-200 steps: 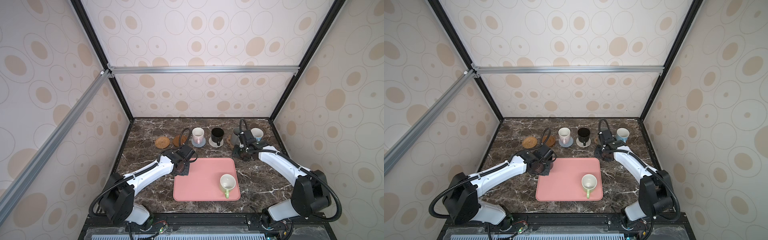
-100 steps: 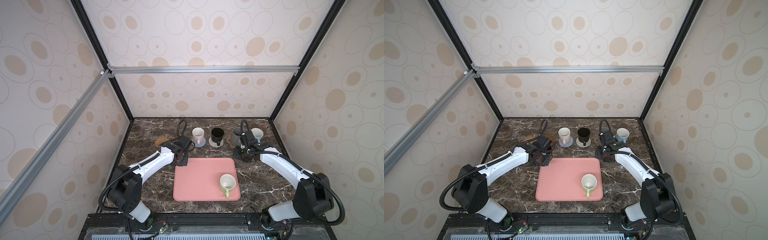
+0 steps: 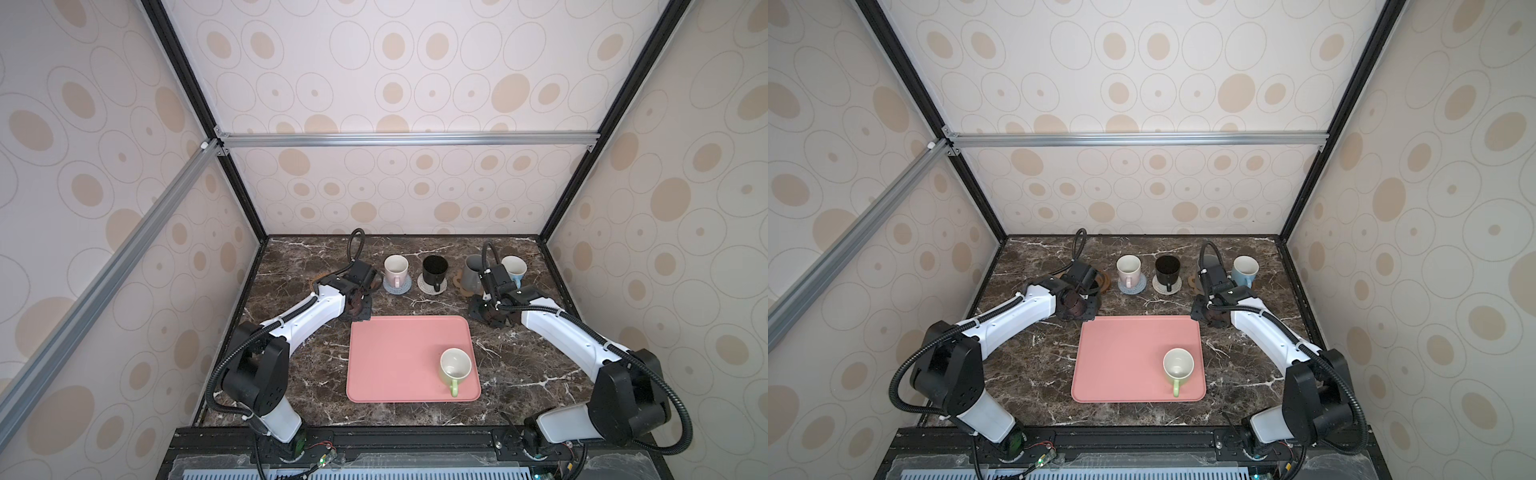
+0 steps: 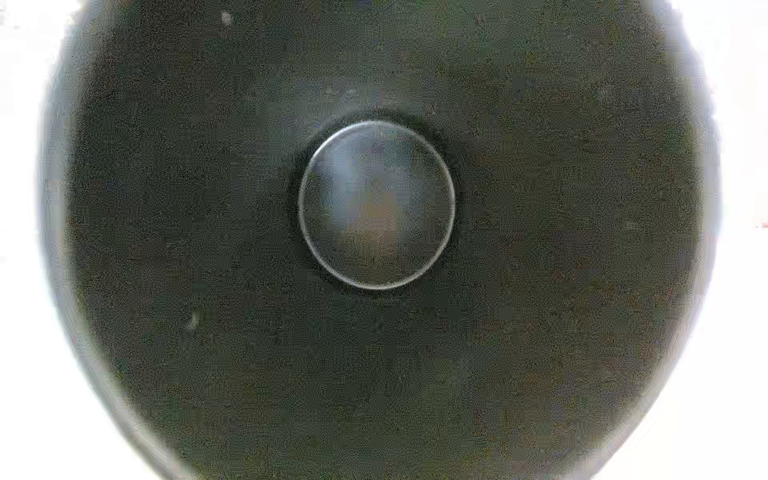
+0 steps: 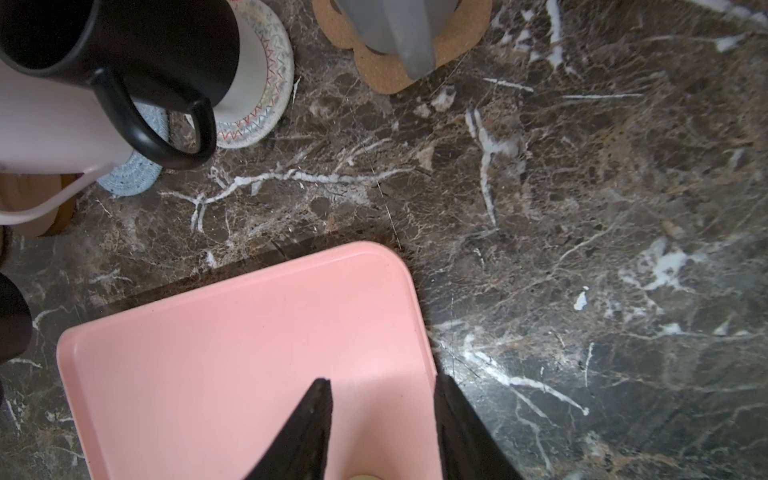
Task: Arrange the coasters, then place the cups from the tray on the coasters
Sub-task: 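Carry the dark brown mug toward the brown wooden coaster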
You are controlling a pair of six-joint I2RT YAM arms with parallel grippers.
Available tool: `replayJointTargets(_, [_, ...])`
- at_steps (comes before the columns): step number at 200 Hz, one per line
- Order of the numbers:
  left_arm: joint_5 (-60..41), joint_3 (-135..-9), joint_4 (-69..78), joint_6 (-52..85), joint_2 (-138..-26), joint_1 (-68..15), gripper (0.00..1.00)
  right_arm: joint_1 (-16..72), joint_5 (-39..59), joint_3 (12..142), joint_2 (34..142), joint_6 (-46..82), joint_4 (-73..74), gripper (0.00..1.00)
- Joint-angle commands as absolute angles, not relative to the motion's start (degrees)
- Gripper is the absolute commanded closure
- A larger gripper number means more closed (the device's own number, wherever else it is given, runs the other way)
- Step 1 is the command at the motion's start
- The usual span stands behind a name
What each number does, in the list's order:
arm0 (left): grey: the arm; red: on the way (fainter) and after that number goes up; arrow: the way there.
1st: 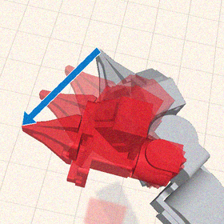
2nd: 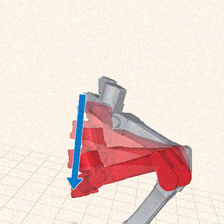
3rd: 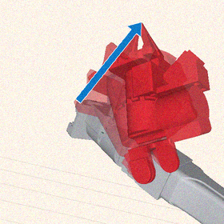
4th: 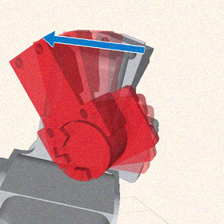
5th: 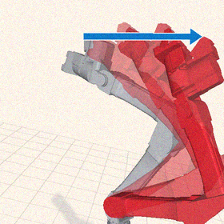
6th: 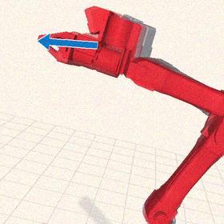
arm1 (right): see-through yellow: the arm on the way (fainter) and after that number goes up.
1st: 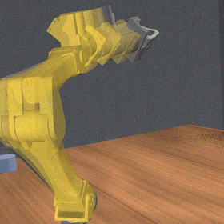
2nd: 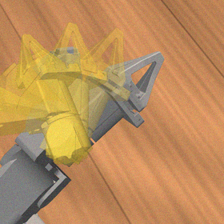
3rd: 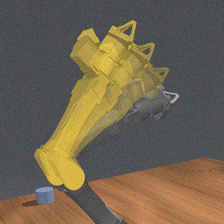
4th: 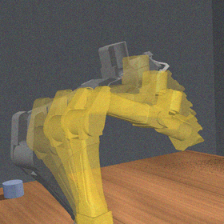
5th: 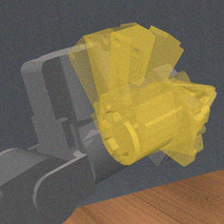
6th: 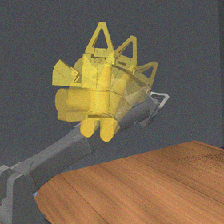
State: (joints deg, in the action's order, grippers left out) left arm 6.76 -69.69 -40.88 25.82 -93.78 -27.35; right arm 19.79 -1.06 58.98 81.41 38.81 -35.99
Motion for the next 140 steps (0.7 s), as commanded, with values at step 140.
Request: replayJointTargets(140, [4.6,-82.0,-35.1,18.0,-101.8,-20.1,0.9,19.5,-2.0,59.0,78.0,39.6,-39.4,0.56])
